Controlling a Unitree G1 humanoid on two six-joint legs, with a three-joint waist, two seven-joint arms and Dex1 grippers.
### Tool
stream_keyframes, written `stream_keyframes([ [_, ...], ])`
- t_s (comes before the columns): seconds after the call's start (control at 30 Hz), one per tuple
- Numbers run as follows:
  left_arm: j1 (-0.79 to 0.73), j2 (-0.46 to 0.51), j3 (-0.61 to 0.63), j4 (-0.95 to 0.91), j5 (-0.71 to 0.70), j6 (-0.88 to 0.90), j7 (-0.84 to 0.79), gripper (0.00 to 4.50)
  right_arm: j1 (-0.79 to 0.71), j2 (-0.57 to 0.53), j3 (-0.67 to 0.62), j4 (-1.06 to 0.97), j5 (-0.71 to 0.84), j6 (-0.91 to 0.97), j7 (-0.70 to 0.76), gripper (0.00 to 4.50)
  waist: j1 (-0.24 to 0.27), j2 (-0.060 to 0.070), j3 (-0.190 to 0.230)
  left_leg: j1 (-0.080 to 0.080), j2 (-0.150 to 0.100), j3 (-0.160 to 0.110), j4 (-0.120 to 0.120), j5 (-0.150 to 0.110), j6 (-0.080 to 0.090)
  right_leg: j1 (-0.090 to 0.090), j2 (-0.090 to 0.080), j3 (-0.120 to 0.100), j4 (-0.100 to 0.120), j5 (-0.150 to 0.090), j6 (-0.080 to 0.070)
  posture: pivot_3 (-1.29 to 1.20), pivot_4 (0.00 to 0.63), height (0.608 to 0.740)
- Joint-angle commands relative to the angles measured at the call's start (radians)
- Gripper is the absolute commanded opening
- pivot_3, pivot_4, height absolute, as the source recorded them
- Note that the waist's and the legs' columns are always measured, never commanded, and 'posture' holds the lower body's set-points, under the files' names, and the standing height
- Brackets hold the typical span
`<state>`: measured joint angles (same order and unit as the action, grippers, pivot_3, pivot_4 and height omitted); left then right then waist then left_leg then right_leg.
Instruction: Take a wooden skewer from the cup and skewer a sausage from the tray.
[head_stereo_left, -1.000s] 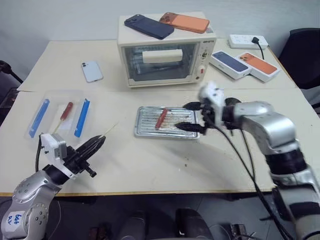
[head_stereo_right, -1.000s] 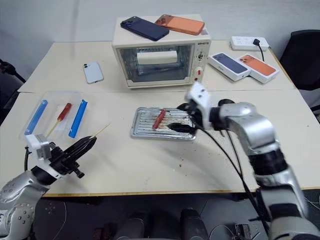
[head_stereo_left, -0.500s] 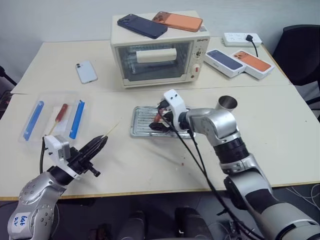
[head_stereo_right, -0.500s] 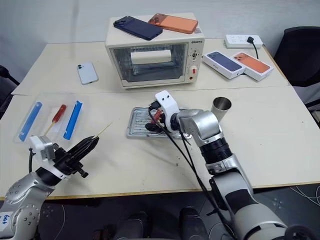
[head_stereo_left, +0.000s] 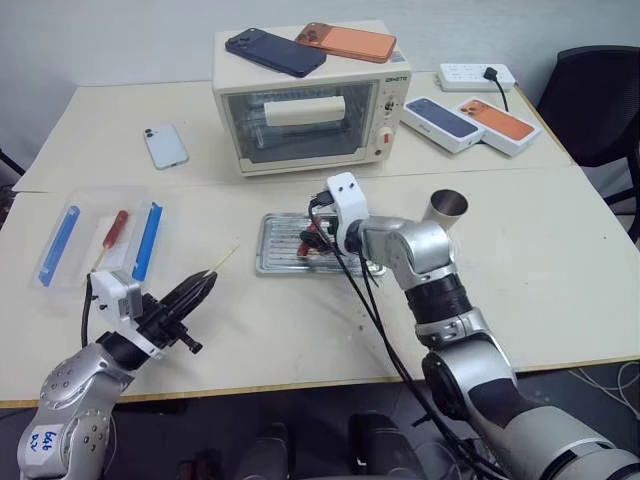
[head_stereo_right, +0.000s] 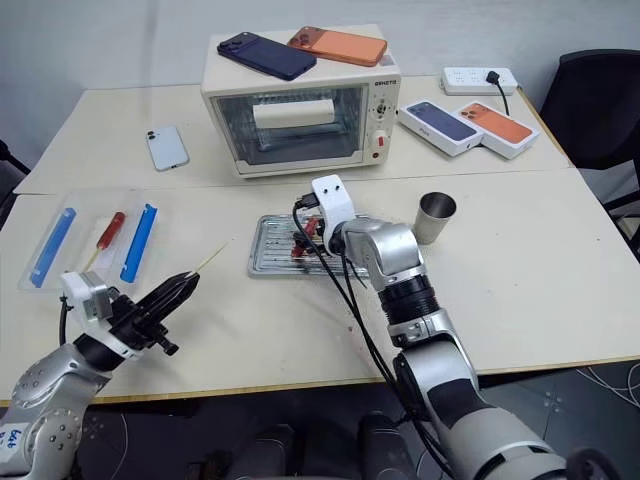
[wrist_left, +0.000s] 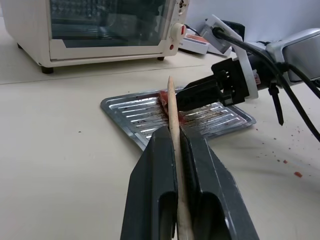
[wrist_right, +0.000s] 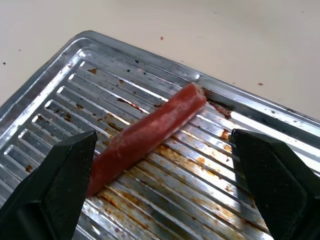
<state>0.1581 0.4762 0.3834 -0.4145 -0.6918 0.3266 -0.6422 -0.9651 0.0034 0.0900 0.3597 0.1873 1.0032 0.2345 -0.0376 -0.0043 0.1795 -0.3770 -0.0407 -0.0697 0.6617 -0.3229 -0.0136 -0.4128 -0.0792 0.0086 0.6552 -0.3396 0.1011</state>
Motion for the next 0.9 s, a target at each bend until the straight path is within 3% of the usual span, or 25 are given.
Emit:
stream_keyframes([
  [0.03,-0.006,0.011,0.007,-0.024,-0.002,-0.006,0.003,0.00,-0.030,0.028,-0.019,0.001,0.001,-0.033,-0.018,4.47,0.000,0.000,0.000,0.000,0.000,0.000,0.000,0.000,0.000,0.000,0.000,0.000,0.000,0.000,0.000,0.00,0.150,0.740],
  [0.23,-0.006,0.013,0.003,-0.024,-0.002,-0.004,0.001,0.00,-0.037,0.053,0.008,0.036,-0.028,-0.050,-0.031,4.47,-0.001,0.000,0.000,0.000,0.000,0.000,0.000,0.000,0.000,0.000,0.000,0.000,0.000,0.000,0.000,0.00,0.150,0.740],
  [0.33,-0.010,0.013,0.001,-0.021,-0.001,-0.005,0.001,0.00,-0.037,0.056,0.018,0.047,-0.041,-0.057,-0.033,3.98,-0.001,0.000,0.000,0.000,0.000,0.000,0.000,0.000,0.000,0.000,0.000,0.000,0.000,0.000,0.000,0.00,0.150,0.740],
  [0.53,-0.014,0.014,0.003,-0.017,0.001,-0.005,0.002,0.00,-0.034,0.050,0.026,0.047,-0.047,-0.044,-0.019,2.39,-0.003,0.000,0.000,0.000,0.000,0.000,0.000,0.000,0.000,0.000,0.000,0.000,0.000,0.000,0.000,0.00,0.150,0.740],
  [0.9,-0.015,0.013,0.003,-0.016,0.001,-0.005,0.002,0.00,-0.045,0.030,0.023,0.068,-0.049,-0.041,0.015,2.39,-0.006,0.000,0.000,0.000,0.000,0.000,0.000,0.000,0.000,0.000,0.000,0.000,0.000,0.000,0.000,0.00,0.150,0.740],
])
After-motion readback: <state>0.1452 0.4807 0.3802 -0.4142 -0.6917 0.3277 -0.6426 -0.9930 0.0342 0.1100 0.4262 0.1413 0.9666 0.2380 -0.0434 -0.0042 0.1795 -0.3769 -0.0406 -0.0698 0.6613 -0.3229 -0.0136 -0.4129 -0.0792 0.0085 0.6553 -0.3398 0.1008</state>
